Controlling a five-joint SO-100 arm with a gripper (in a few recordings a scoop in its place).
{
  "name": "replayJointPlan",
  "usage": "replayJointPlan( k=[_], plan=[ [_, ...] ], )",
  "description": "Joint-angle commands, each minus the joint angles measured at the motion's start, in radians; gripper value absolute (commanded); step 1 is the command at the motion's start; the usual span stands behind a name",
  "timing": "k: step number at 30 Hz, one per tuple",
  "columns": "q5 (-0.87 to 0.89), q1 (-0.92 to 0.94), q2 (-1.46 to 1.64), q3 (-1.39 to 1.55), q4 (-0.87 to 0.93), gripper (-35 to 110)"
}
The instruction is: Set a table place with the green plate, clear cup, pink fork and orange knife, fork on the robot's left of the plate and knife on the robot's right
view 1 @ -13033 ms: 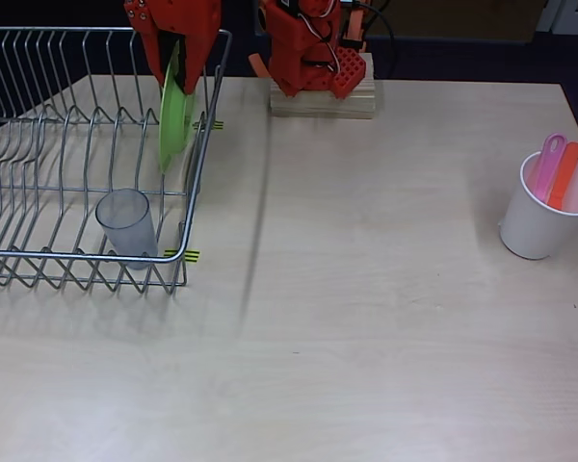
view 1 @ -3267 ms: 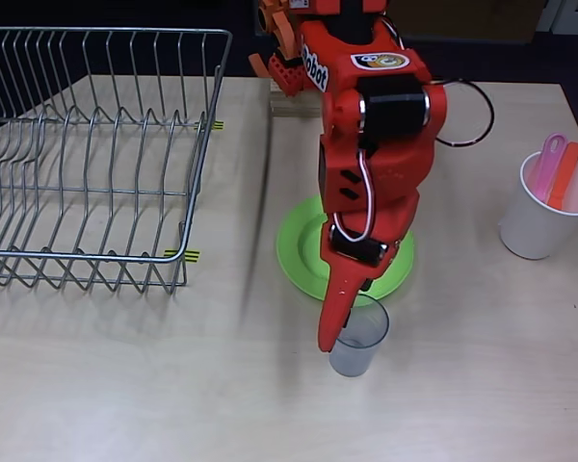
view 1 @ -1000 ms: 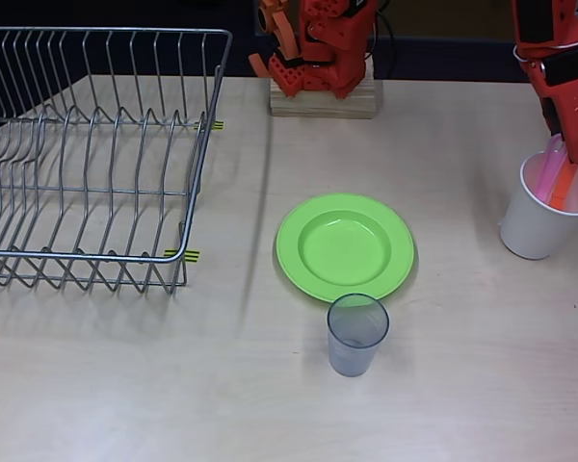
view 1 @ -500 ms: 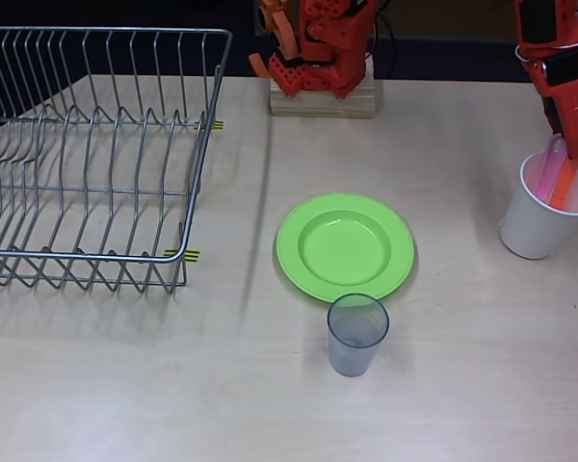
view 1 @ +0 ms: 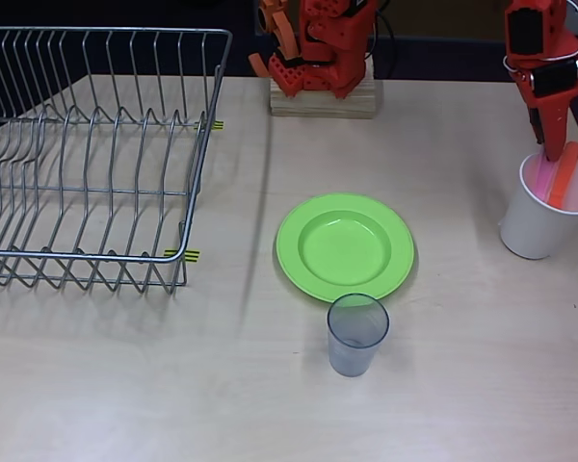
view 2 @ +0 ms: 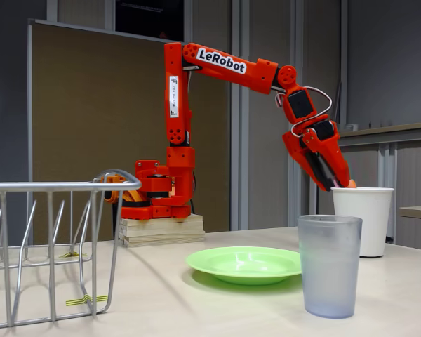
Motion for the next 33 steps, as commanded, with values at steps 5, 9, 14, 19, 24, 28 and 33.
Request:
replayJointPlan(
  k=[5, 9, 14, 19, 24, 28, 33],
  plan=[
    [-0.028, 0.012, 0.048, -0.014, 0.012, 2],
    [-0.054, 0.026, 0.048, -0.055, 0.046, 0],
    [-0.132, 0.052, 0.048, -0.133, 0.114, 0],
    [-0.27, 0.08, 0.044, -0.259, 0.192, 0],
    [-0.307, 0.081, 0.032, -0.414, 0.331, 0],
    [-0.304, 0.066, 0.052, -0.503, 0.423, 0],
    [-0.333, 0.057, 0.117, -0.537, 0.451, 0]
  ],
)
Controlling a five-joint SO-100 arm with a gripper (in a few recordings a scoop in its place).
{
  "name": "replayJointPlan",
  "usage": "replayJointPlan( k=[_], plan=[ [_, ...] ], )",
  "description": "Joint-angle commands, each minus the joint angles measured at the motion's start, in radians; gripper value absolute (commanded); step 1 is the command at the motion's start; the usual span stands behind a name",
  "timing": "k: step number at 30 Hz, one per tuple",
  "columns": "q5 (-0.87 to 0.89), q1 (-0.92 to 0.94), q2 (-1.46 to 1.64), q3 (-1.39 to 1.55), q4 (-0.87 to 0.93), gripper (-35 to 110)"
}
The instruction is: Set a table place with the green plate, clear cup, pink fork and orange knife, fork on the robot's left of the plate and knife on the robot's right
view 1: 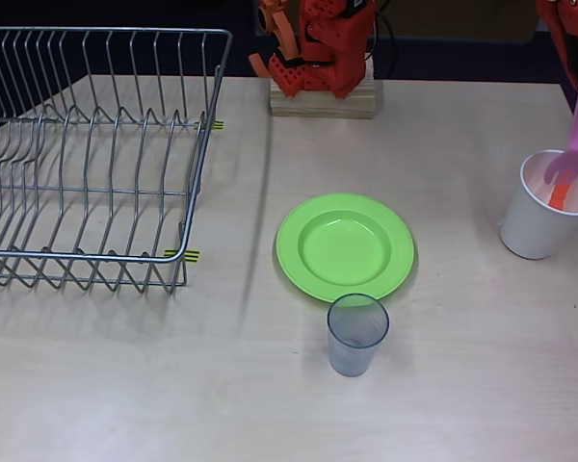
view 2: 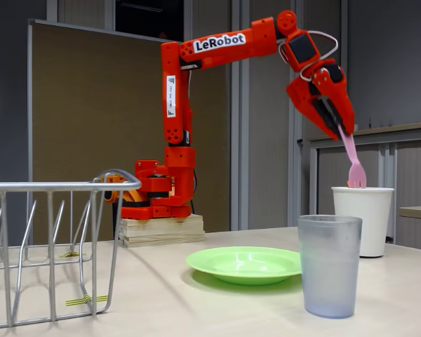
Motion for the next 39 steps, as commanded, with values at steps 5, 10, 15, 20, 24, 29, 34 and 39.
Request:
replayJointPlan(
  k=[5, 10, 15, 20, 24, 29, 34, 39],
  plan=[
    [-0.178, 0.02, 0.147, -0.083, 0.052, 0],
    [-0.471, 0.138, 0.187, -0.072, 0.054, 0],
    [-0.686, 0.279, 0.198, 0.104, -0.031, 0],
    [-0.75, 0.347, 0.201, 0.348, -0.202, 0],
    [-0.755, 0.376, 0.195, 0.515, -0.367, 0],
    [-0.744, 0.368, 0.155, 0.634, -0.548, 0],
    [-0.689, 0.342, 0.129, 0.738, -0.71, 0],
    [-0.624, 0.33, 0.098, 0.87, -0.923, 0]
  ],
)
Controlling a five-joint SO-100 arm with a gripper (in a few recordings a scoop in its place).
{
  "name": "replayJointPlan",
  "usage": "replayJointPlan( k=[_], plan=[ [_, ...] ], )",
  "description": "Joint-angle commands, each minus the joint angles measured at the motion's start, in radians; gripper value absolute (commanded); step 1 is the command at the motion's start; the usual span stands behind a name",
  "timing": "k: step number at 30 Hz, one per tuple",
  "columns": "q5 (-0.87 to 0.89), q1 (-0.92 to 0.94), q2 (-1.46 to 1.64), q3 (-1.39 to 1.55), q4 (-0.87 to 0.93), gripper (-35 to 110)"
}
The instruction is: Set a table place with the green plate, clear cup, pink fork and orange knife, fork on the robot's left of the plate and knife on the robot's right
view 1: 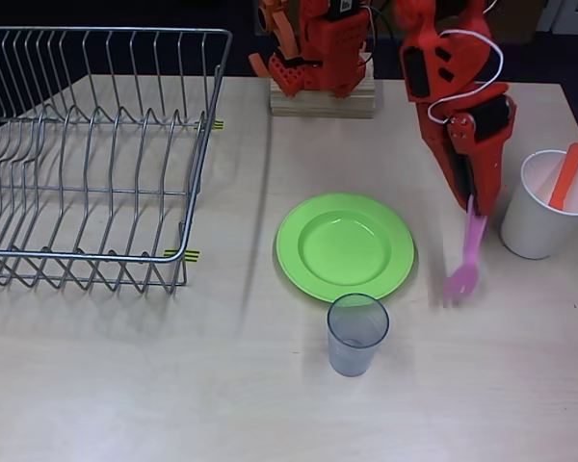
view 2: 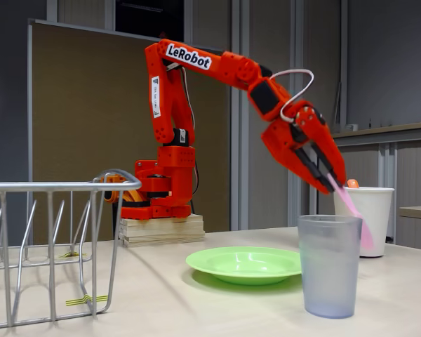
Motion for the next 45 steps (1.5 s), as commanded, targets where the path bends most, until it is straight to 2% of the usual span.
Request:
replayJointPlan(
  k=[1, 7, 13, 28, 36, 45],
  plan=[
    [0.025, -0.032, -0.012, 0.069, -0.141, 0],
    [0.067, -0.037, -0.054, 0.172, -0.342, 0],
    [0.121, -0.026, -0.094, 0.238, -0.462, 0],
    [0.446, -0.029, -0.176, 0.328, -0.449, 0],
    [0.532, -0.046, -0.183, 0.371, -0.449, 10],
    [0.552, -0.049, -0.186, 0.391, -0.437, 15]
  ],
)
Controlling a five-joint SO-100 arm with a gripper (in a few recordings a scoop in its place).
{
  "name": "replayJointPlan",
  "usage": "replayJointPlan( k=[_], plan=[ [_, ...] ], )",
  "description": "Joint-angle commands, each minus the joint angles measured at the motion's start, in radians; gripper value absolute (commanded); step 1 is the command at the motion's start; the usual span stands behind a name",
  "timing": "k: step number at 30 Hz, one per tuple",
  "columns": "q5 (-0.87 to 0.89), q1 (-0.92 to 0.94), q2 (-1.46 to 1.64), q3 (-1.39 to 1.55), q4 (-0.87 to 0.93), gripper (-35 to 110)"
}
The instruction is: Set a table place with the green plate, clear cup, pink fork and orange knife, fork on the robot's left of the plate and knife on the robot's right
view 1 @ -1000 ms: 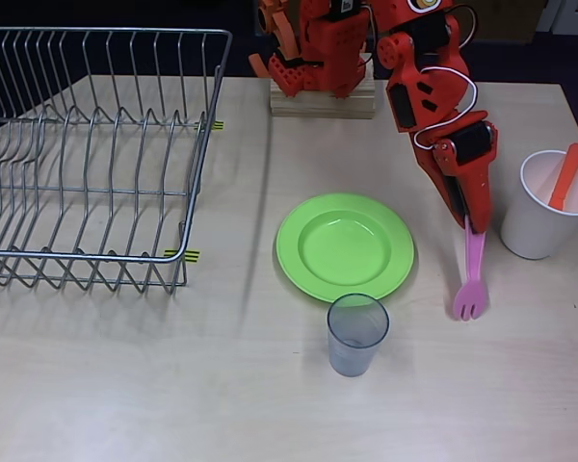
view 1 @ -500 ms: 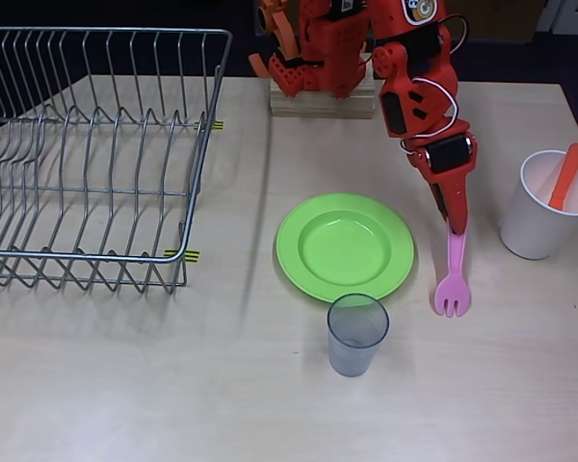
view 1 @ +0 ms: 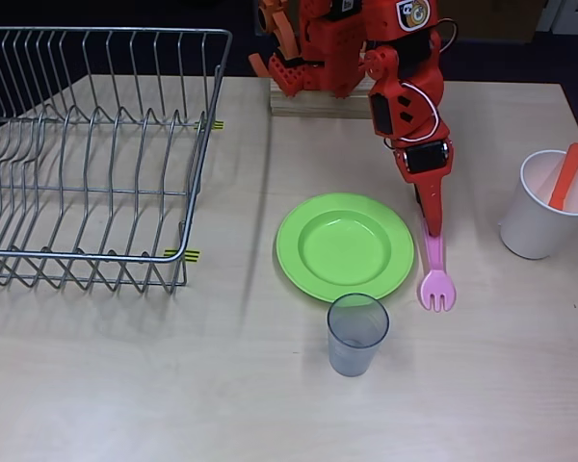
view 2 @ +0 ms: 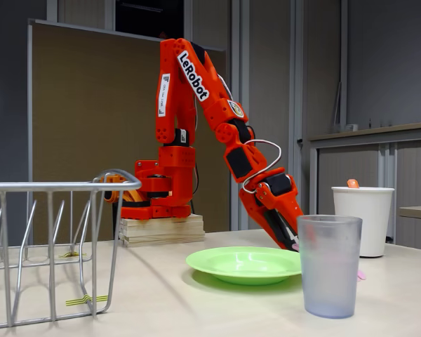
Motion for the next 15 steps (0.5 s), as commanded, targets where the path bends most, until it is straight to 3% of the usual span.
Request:
replayJointPlan(
  k=[1, 15],
  plan=[
    [0.015, -0.015, 0.018, 0.008, 0.018, 15],
    [0.026, -0.049, 0.052, 0.011, 0.048, 21]
  ],
)
